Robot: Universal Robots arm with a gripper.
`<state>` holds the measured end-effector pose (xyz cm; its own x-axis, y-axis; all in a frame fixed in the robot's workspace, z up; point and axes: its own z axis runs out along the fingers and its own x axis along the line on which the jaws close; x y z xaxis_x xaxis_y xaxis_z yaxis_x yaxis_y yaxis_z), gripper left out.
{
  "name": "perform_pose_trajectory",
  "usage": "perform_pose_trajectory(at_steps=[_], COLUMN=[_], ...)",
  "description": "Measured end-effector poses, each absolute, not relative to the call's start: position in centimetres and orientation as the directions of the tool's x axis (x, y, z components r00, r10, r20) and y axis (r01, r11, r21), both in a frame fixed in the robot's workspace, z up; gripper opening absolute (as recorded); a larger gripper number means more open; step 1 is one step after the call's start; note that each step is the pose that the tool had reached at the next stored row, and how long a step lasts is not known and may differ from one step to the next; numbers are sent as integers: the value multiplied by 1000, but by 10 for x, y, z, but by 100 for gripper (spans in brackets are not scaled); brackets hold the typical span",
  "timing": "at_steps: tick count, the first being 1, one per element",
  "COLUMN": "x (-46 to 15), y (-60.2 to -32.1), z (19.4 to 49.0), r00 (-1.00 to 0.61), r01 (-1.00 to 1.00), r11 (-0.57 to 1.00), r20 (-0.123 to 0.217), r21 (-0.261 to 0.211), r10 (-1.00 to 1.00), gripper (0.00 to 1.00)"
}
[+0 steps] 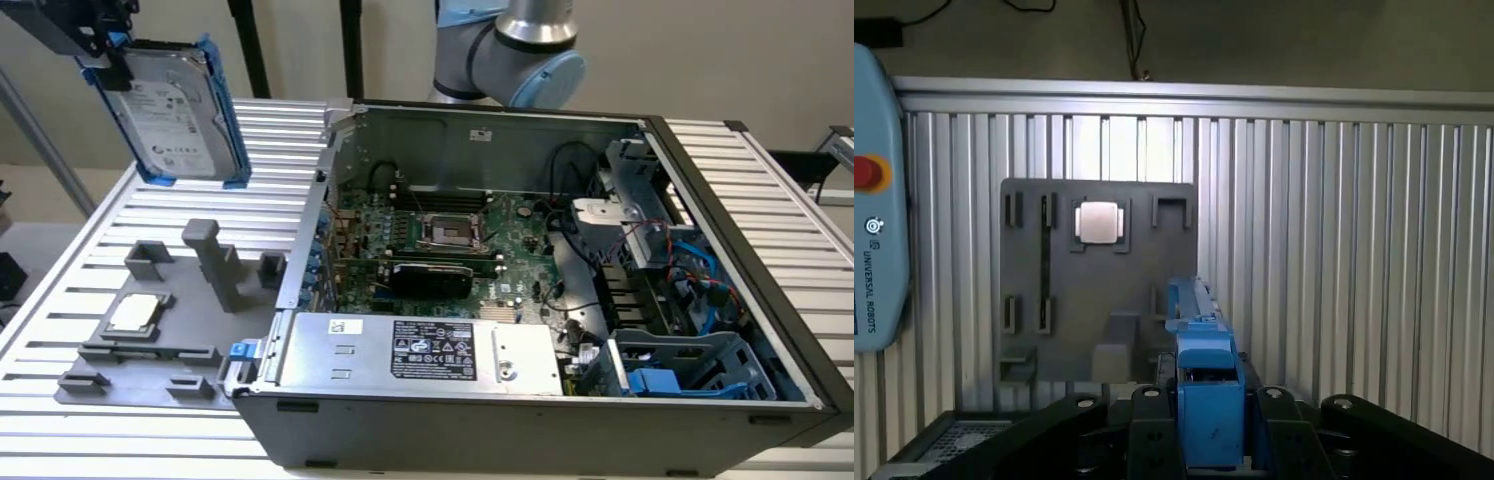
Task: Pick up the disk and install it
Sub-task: 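Pick up the disk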
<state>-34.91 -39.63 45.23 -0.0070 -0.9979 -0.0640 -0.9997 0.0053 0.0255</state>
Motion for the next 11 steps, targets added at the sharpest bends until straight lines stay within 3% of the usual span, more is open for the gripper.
perform_pose_trajectory(at_steps=[11], x=[-299], y=[-407], z=[496], r00=[-7], r01=[-1000], r11=[5], r20=[-75], r21=[26], r10=[-997], gripper=[33])
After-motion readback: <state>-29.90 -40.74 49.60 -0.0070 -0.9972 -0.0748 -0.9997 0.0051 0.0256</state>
